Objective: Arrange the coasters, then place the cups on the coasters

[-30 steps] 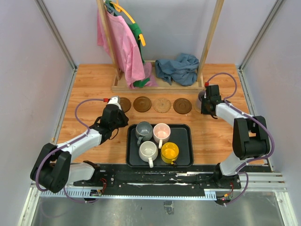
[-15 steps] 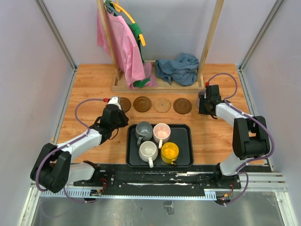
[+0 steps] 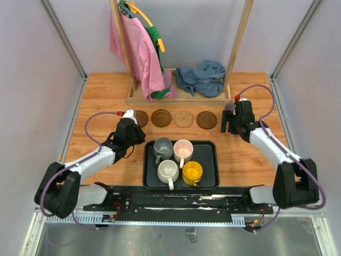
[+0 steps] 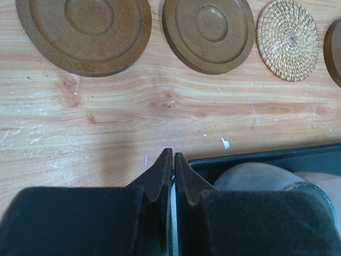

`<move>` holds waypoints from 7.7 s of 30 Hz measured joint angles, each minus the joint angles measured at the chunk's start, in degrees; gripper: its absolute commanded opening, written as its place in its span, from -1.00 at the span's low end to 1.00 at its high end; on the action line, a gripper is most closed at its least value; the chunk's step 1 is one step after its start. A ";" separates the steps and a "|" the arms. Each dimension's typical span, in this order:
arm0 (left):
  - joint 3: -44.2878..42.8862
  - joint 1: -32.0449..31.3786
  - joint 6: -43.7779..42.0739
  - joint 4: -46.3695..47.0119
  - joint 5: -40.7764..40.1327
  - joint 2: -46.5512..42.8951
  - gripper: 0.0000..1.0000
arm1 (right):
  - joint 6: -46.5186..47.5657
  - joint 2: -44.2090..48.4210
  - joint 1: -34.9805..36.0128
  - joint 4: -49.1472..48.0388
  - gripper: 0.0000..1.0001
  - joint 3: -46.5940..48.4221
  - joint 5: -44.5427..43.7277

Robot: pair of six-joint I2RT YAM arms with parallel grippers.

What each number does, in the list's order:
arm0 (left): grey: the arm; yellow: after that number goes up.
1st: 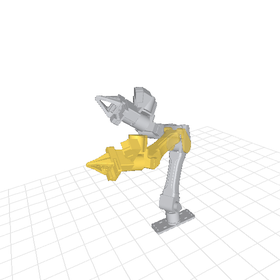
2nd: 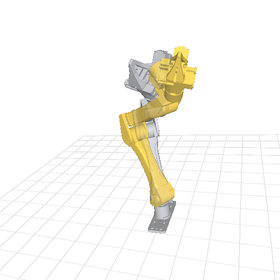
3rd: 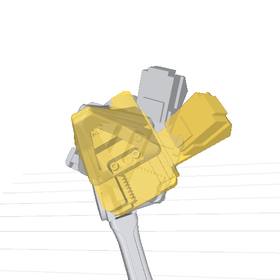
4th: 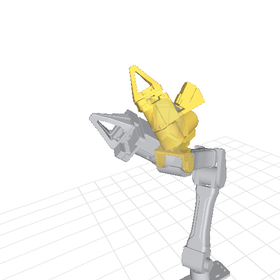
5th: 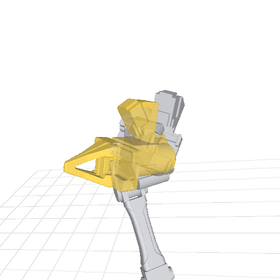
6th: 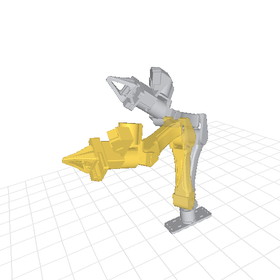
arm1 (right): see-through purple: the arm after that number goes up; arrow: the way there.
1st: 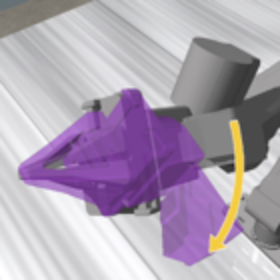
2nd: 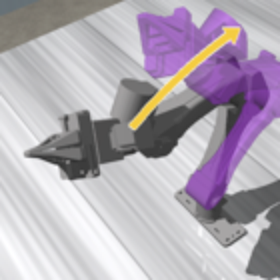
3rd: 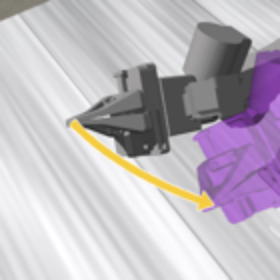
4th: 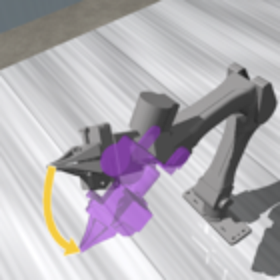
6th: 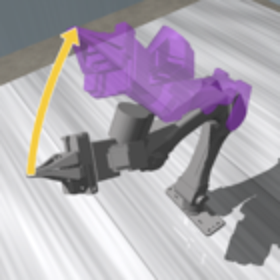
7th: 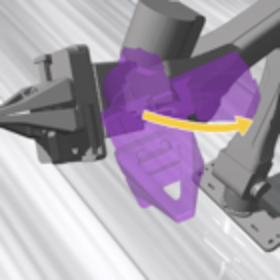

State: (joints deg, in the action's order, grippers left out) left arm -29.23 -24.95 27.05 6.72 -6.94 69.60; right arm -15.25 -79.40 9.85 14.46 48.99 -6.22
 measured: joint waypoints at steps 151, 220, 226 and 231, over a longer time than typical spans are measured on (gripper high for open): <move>5.29 -1.55 1.38 0.85 2.25 -5.11 -0.78 | -22.88 20.59 45.46 36.44 -0.99 3.87 -30.84; -1.99 -1.55 -0.26 -0.46 -1.29 3.10 -0.78 | -2.84 -21.29 14.56 13.97 -0.99 23.69 -2.32; -1.99 -1.55 -0.26 -0.46 -1.29 3.10 -0.78 | -3.50 -22.05 14.56 14.29 -0.99 23.74 -2.08; -1.99 -1.55 -0.26 -0.46 -1.27 3.10 -0.78 | -3.98 -22.14 14.56 14.34 -0.98 23.82 -2.08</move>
State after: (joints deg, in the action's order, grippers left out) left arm -31.22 -26.50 26.79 6.26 -8.21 72.71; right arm -19.22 -101.54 24.40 28.80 72.82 -8.29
